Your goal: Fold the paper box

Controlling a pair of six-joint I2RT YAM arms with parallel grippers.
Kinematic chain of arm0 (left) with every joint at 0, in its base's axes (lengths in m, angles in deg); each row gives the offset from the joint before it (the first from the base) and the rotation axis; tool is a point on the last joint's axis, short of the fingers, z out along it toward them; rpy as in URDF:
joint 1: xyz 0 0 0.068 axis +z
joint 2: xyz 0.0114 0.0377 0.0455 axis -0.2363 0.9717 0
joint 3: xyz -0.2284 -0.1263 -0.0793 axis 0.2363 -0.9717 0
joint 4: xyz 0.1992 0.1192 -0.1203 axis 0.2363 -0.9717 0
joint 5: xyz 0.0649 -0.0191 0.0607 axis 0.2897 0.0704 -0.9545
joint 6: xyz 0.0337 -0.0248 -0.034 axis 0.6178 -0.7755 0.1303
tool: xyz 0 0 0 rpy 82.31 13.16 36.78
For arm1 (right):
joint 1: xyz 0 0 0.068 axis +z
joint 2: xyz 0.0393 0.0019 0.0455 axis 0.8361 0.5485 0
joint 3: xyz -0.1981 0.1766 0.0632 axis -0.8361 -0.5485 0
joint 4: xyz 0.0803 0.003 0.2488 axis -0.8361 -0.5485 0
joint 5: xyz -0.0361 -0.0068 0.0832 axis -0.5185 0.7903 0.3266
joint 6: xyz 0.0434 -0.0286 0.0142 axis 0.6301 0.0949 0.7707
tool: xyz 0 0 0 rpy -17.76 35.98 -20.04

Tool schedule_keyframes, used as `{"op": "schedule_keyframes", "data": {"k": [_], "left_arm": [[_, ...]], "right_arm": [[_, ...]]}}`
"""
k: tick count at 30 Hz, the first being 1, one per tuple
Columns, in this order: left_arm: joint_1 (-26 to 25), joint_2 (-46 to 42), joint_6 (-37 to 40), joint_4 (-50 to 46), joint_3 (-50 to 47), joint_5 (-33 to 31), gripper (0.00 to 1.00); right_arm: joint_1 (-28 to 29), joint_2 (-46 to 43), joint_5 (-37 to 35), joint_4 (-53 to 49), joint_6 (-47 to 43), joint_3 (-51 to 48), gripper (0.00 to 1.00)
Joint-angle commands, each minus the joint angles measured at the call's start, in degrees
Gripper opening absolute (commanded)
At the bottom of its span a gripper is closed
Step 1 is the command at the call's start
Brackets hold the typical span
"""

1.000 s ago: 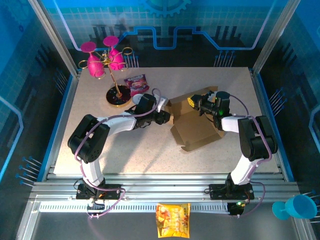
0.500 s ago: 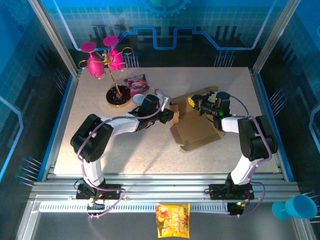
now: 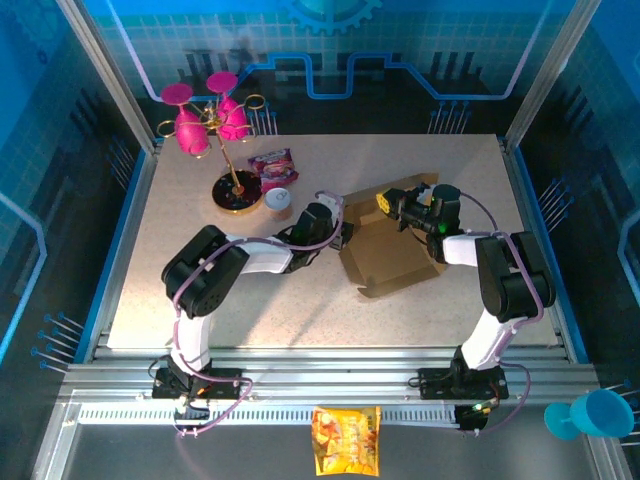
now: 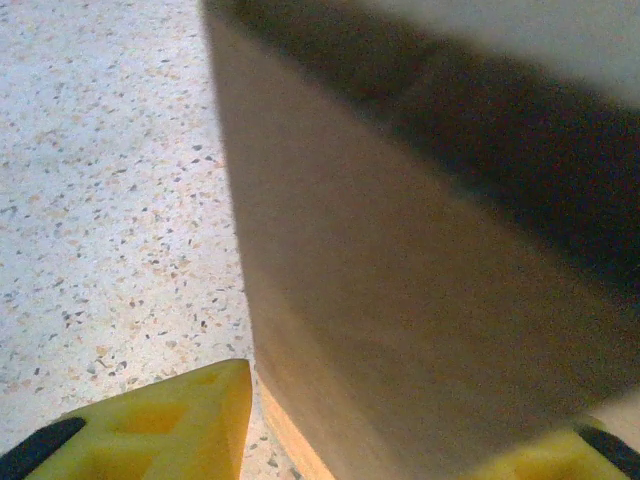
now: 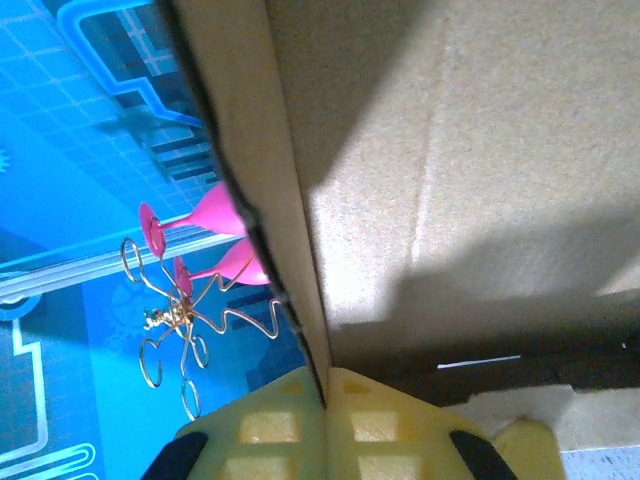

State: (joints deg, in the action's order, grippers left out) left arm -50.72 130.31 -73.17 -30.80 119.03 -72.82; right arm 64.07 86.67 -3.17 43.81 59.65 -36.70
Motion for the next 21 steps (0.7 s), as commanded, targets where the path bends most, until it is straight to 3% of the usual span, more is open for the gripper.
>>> {"op": "schedule_keyframes", "data": {"k": [1,7,21], "left_arm": [[-0.26,2.08,-2.56,3.43,-0.20,-4.64,0.44],[-0.56,3.09,-6.17,5.38,-0.62,-7.62,0.40],[-2.96,3.97,-11.56,-2.86,3.95,-20.07,0.22]], "right_arm": [[0.01,-0.23,1.99,-0.57,1.12,-0.22,0.00],[-0.04,-0.23,2.43,-0.88,1.66,-0.06,0.00],[-0.07,0.89,2.73,1.01,3.80,0.03,0.00]]}}
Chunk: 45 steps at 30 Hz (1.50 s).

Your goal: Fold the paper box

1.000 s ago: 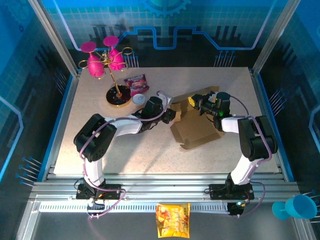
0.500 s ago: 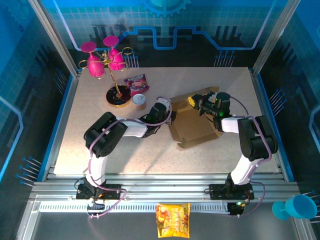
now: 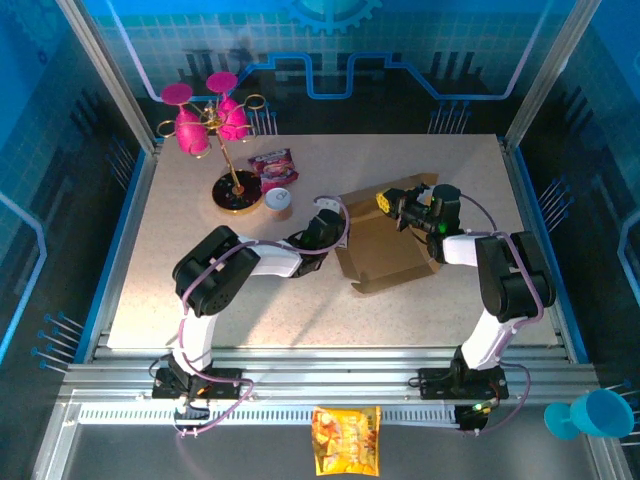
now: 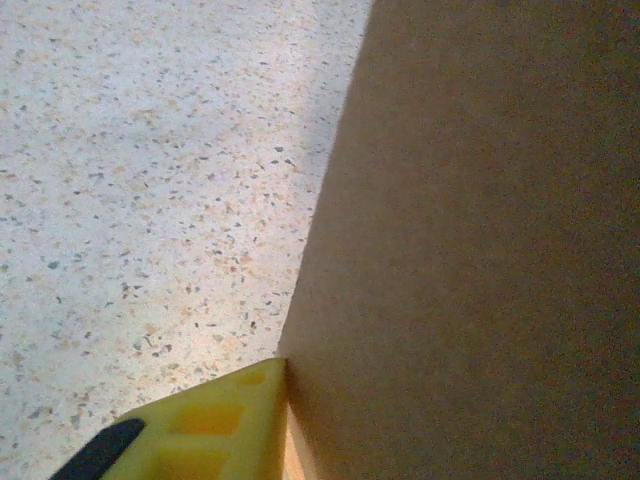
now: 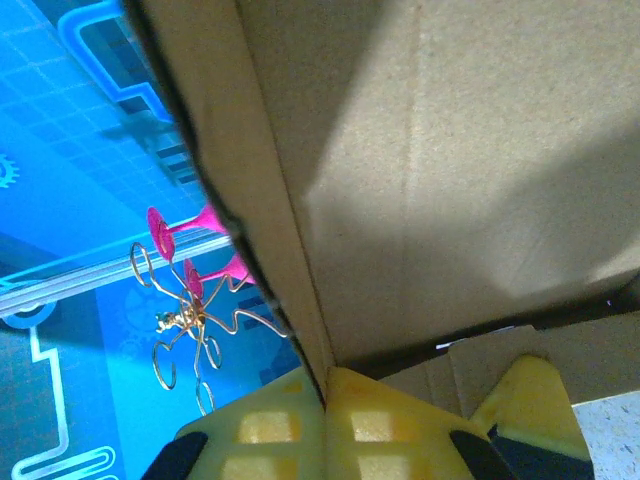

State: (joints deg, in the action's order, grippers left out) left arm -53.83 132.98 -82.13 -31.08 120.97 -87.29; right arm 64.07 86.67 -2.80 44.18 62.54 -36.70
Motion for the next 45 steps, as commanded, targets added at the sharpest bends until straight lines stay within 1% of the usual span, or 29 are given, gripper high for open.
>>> {"op": "schedule_keyframes", "data": {"k": [1,3,5,6,9,10,13,17,20,21,24,25,26,28,31,33,34,36,38,40,42,45], "left_arm": [[0.01,1.39,-3.09,-3.53,2.48,-6.60,0.20],[-0.23,1.65,-3.55,-4.69,3.16,-7.66,0.14],[-0.55,1.85,-4.18,-5.74,3.69,-9.28,0.03],[-0.67,1.97,-4.63,-6.07,3.87,-10.05,0.00],[-0.80,2.23,-5.69,-6.08,4.03,-10.74,0.00],[-0.92,2.31,-5.63,-6.26,4.24,-10.74,0.01],[-0.98,2.42,-5.69,-8.56,5.55,-11.57,0.17],[-1.02,2.62,-6.51,-12.37,7.44,-13.30,0.35],[-0.98,2.71,-6.84,-14.11,8.47,-13.86,0.36],[-1.04,2.72,-7.00,-14.53,8.65,-14.02,0.35],[-1.00,2.88,-7.44,-15.10,9.03,-14.12,0.24],[-0.98,2.97,-7.76,-15.46,9.25,-14.27,0.18],[-1.05,2.97,-8.13,-16.09,9.51,-14.53,0.10],[-1.02,3.06,-9.19,-18.53,10.60,-15.91,0.00],[-1.04,3.31,-10.87,-26.15,14.71,-19.01,0.00],[-0.87,3.24,-10.50,-28.89,16.74,-19.50,0.00],[-0.86,3.11,-10.01,-29.81,17.49,-19.55,0.00],[-0.84,2.67,-8.88,-31.55,18.41,-19.66,0.00],[-0.74,1.79,-7.69,-32.61,18.49,-19.52,0.00],[-0.41,0.68,-6.45,-33.41,17.97,-18.99,0.00],[0.19,-0.48,-5.43,-34.45,17.41,-18.36,0.00],[0.99,-2.78,-1.98,-33.46,15.39,-16.84,0.00]], "right_arm": [[-0.12,0.88,2.26,0.66,1.07,-0.06,0.00],[-0.05,0.77,2.15,0.72,1.31,-0.19,0.00],[-0.04,0.67,1.98,0.61,1.45,-0.26,0.00],[-0.09,0.54,1.90,0.46,1.46,-0.23,0.00],[-0.04,0.37,1.66,0.11,1.53,-0.16,0.00],[0.13,0.40,1.70,-0.01,1.46,-0.06,0.00],[0.11,0.36,1.76,-0.11,1.55,-0.15,0.00],[0.13,0.45,1.86,0.27,1.77,-0.59,0.00],[0.06,0.78,1.90,0.99,2.13,-1.00,0.00],[0.11,0.80,2.03,1.09,2.22,-1.12,0.00],[0.11,1.09,2.04,1.63,2.57,-1.30,0.00],[0.11,1.17,1.99,1.86,2.74,-1.31,0.00],[0.21,1.20,1.98,1.96,2.79,-1.28,0.00],[0.06,1.22,2.14,1.83,2.73,-0.99,0.00],[0.07,0.85,1.96,1.34,2.77,-0.87,0.00],[0.13,0.02,1.08,0.40,2.49,-0.92,0.00],[-0.04,-0.89,0.31,-0.46,2.10,-0.97,0.06],[-0.35,-3.39,-1.13,-3.52,0.31,-0.87,0.22],[-1.11,-6.85,-2.34,-9.11,-2.88,0.23,0.37],[-1.89,-10.10,-3.30,-14.99,-6.38,1.76,0.47],[-2.85,-13.15,-3.98,-20.04,-9.97,3.66,0.54],[-4.29,-16.56,-4.20,-24.28,-13.13,6.00,0.57]]}}
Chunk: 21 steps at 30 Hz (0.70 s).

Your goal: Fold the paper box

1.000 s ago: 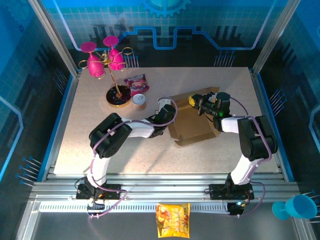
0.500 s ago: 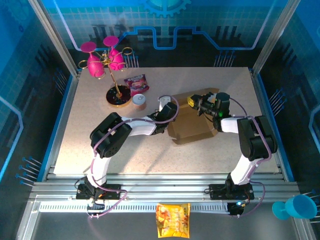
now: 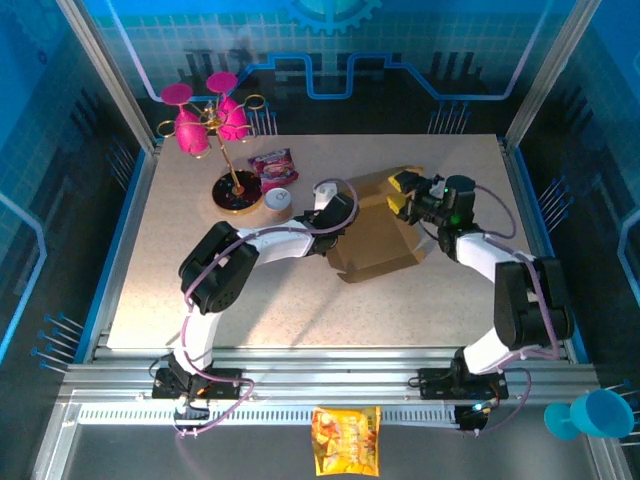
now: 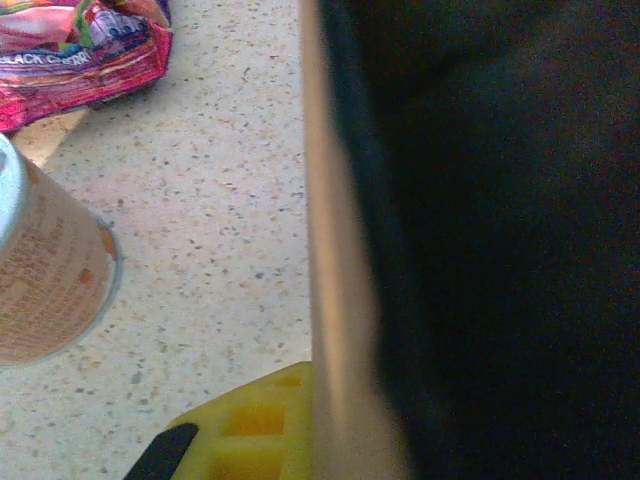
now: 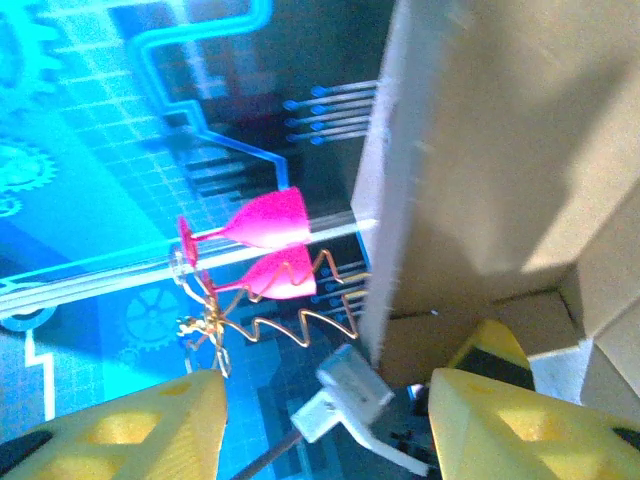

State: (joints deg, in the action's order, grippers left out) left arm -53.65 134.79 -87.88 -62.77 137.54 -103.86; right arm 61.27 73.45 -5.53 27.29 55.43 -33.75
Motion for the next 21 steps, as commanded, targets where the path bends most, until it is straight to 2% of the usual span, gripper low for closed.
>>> {"op": "schedule_keyframes", "data": {"k": [1,6,11,16,21], "left_arm": [[1.25,-5.29,4.73,-1.79,-1.50,0.67,0.00],[4.12,-9.38,8.17,-3.18,-2.47,5.26,0.00],[7.29,-12.15,9.79,-7.61,-1.71,13.14,0.00],[8.68,-16.10,11.04,-11.24,-2.07,17.20,0.00],[9.97,-18.62,13.09,-14.76,-1.04,20.31,0.00]], "right_arm": [[-1.98,-4.28,-1.38,-9.02,-7.02,3.21,0.57],[-4.24,-7.17,-2.38,-16.41,-11.50,6.31,0.56],[-4.76,-8.03,-5.15,-29.93,-19.06,12.15,0.52],[-4.51,-8.10,-8.57,-41.66,-28.48,19.96,0.51],[-3.59,-7.82,-10.04,-47.39,-29.82,23.00,0.47]]}}
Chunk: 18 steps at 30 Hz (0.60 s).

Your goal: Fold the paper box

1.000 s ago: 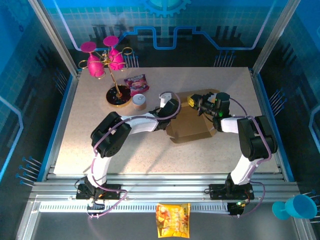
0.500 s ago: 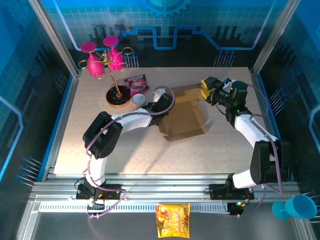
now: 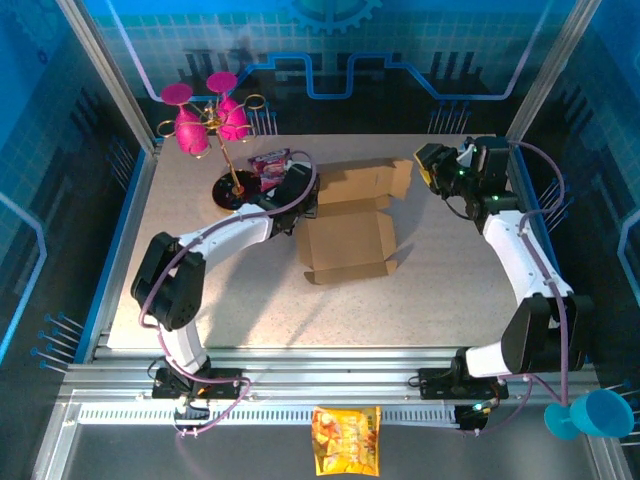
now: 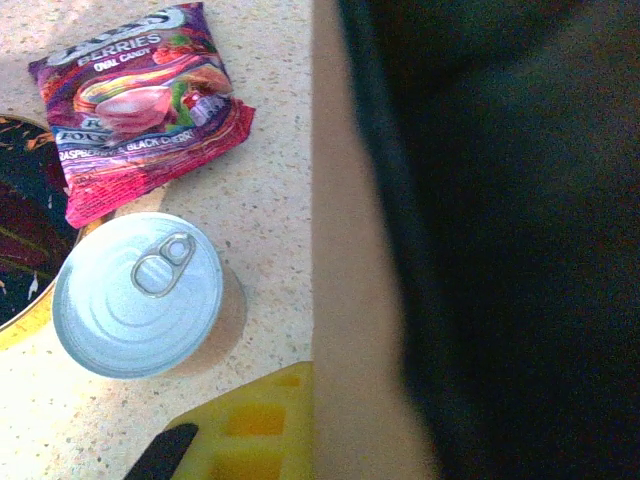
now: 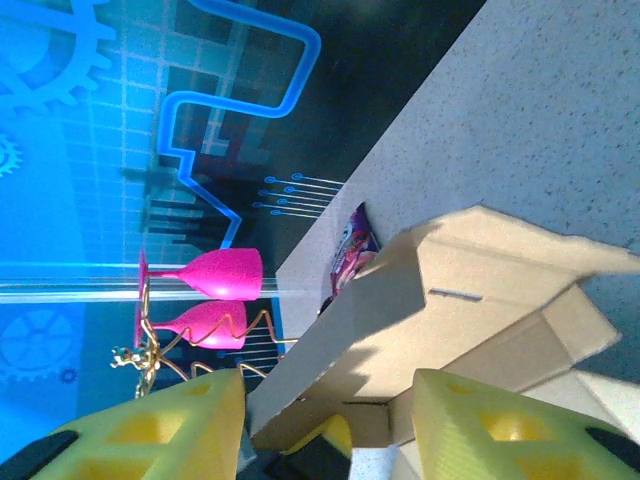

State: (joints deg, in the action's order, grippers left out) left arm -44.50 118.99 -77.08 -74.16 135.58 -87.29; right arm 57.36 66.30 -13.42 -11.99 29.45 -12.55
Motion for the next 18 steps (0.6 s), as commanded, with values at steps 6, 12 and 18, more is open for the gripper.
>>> {"op": "schedule_keyframes", "data": {"k": [6,12,18], "left_arm": [[1.44,-3.91,5.27,-5.99,3.06,5.87,0.00],[1.58,-3.30,6.38,-6.94,4.96,6.68,0.00],[1.75,-2.38,6.38,-7.56,6.74,7.44,0.00]], "right_arm": [[3.07,1.43,-3.20,-13.77,-2.28,7.97,0.38],[7.64,7.80,-6.64,-22.61,-7.11,19.32,0.37],[8.36,12.52,-7.00,-27.59,-8.67,22.68,0.40]]}}
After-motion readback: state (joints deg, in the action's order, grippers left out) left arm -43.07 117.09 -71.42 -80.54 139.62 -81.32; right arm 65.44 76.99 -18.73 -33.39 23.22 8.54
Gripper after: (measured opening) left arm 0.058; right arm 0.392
